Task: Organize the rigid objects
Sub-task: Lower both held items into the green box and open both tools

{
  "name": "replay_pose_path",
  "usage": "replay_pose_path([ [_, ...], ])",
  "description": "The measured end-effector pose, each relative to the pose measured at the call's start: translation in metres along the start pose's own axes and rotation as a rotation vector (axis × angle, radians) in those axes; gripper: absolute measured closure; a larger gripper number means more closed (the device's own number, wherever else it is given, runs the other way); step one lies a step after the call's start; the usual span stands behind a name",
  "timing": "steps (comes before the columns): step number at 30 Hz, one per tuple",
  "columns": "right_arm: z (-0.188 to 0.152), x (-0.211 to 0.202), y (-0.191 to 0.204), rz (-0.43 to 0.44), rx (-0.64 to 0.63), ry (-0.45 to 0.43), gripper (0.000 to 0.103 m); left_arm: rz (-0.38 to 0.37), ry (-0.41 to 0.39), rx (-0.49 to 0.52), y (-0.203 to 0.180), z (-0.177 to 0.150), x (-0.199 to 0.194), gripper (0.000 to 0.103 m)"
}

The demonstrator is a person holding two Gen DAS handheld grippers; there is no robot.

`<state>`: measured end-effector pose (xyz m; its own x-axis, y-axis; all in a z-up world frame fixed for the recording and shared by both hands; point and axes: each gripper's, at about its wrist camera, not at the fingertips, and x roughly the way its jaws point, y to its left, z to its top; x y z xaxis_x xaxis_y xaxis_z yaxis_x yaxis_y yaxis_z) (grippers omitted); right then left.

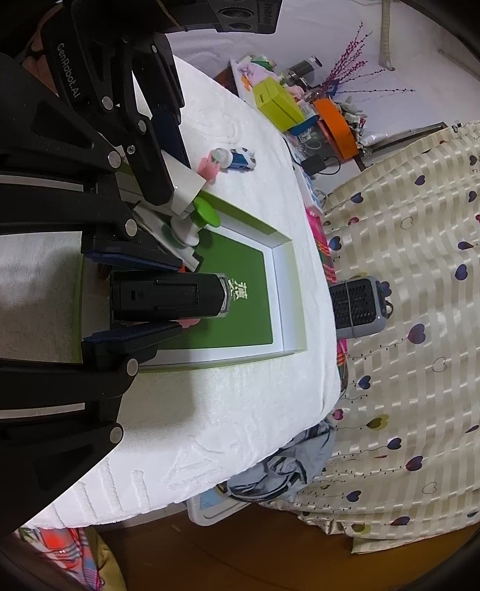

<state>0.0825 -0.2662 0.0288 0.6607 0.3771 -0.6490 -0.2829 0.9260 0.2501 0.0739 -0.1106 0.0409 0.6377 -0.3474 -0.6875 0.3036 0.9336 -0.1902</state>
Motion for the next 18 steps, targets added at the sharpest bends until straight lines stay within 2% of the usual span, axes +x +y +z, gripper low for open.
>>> replay_pose_path([
  [8,-0.003,0.011,-0.002,0.002,-0.002,0.031,0.074,0.022,0.028,-0.011,0.004,0.003,0.015,0.070],
  [18,0.002,0.020,-0.004,-0.005,-0.011,0.044,0.074,0.039,0.021,-0.013,0.007,0.013,0.028,0.070],
])
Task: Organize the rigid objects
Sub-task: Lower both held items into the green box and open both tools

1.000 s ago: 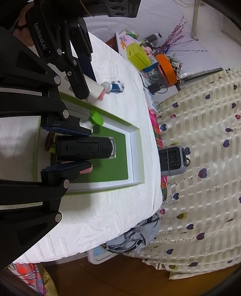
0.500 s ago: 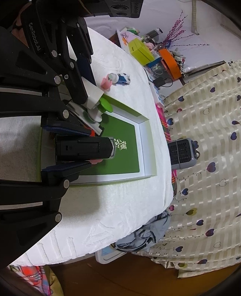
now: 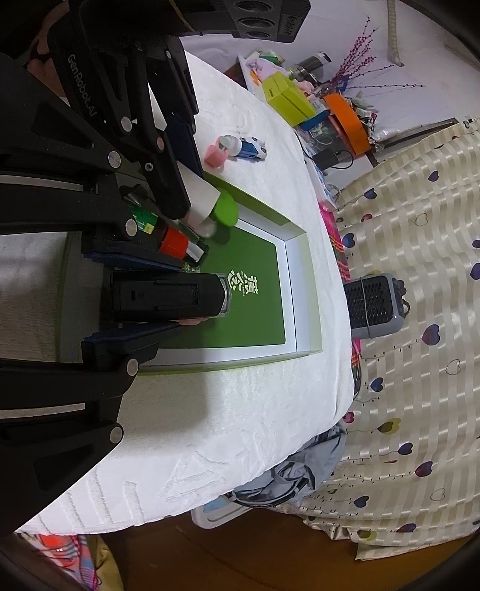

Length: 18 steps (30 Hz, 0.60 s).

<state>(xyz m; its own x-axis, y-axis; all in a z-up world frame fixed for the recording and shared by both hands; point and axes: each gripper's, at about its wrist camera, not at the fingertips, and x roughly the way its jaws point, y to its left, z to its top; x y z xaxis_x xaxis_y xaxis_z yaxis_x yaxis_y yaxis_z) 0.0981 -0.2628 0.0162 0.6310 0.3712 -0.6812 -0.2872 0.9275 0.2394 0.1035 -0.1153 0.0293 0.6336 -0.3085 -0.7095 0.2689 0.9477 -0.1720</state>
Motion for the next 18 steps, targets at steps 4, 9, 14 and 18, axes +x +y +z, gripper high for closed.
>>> replay_pose_path([
  [4,0.005,0.006,0.005,0.003,-0.017,0.003,0.074,0.014,-0.012,-0.006,0.003,0.004,0.003,0.070],
  [9,0.010,0.011,0.006,-0.007,-0.035,0.004,0.074,0.023,-0.025,-0.022,0.008,0.010,0.007,0.070],
  [14,0.015,0.015,0.007,-0.010,-0.049,0.004,0.074,0.008,-0.034,-0.036,0.013,0.014,0.010,0.070],
  [18,0.016,0.018,0.005,-0.003,-0.045,0.006,0.074,-0.004,-0.040,-0.035,0.014,0.014,0.010,0.070],
])
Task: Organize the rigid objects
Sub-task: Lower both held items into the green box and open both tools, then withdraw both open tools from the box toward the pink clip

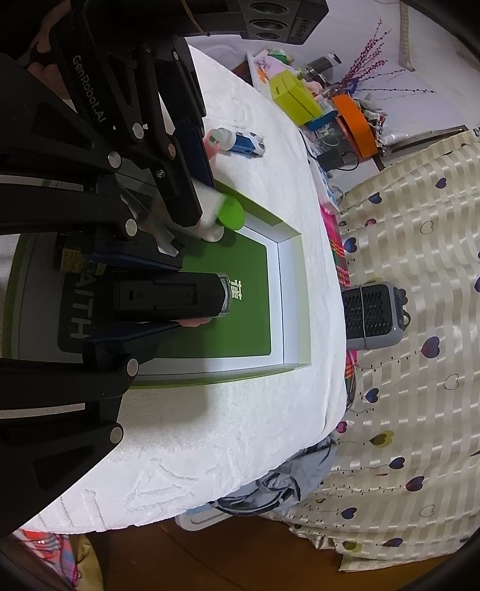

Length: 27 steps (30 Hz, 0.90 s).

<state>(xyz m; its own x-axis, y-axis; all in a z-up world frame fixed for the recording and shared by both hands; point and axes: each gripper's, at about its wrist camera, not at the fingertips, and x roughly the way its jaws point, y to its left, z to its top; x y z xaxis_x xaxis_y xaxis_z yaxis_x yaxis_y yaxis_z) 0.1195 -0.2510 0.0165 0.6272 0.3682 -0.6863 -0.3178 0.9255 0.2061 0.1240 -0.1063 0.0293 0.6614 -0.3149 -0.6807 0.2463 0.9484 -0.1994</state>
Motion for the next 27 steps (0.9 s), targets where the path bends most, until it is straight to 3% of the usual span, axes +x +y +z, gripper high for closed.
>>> replay_pose_path([
  [27,-0.006,-0.028,0.015,-0.016,-0.027,-0.030,0.071,0.005,-0.045,0.005,0.002,-0.013,-0.037,0.070],
])
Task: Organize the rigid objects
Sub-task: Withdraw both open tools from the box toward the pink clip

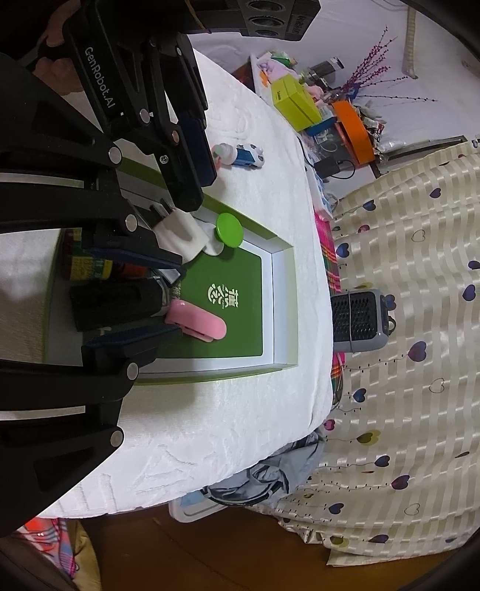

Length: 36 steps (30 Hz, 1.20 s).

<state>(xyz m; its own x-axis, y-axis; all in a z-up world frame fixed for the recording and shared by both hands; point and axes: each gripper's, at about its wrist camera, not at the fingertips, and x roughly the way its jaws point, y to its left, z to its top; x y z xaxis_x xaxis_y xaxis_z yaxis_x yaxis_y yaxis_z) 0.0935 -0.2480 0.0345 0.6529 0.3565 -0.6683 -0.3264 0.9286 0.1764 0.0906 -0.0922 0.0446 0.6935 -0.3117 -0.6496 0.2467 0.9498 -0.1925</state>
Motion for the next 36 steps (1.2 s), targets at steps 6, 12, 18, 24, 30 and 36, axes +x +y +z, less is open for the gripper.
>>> replay_pose_path([
  [6,-0.006,-0.006,0.006,0.010,0.001,0.001,0.071,0.011,-0.008,-0.004,0.004,-0.009,-0.010,0.070],
  [12,-0.009,-0.010,0.016,0.027,-0.008,-0.002,0.071,0.030,-0.014,-0.017,0.012,-0.016,-0.020,0.070],
  [18,-0.011,-0.014,0.028,0.041,-0.023,-0.008,0.071,0.049,-0.022,-0.034,0.021,-0.020,-0.029,0.070],
  [24,-0.011,-0.016,0.036,0.051,-0.033,-0.010,0.071,0.062,-0.027,-0.053,0.032,-0.024,-0.036,0.070],
  [30,-0.010,-0.015,0.044,0.057,-0.043,-0.010,0.071,0.071,-0.037,-0.068,0.040,-0.025,-0.041,0.070],
  [36,-0.010,-0.013,0.047,0.062,-0.047,-0.007,0.071,0.088,-0.044,-0.086,0.050,-0.024,-0.044,0.070],
])
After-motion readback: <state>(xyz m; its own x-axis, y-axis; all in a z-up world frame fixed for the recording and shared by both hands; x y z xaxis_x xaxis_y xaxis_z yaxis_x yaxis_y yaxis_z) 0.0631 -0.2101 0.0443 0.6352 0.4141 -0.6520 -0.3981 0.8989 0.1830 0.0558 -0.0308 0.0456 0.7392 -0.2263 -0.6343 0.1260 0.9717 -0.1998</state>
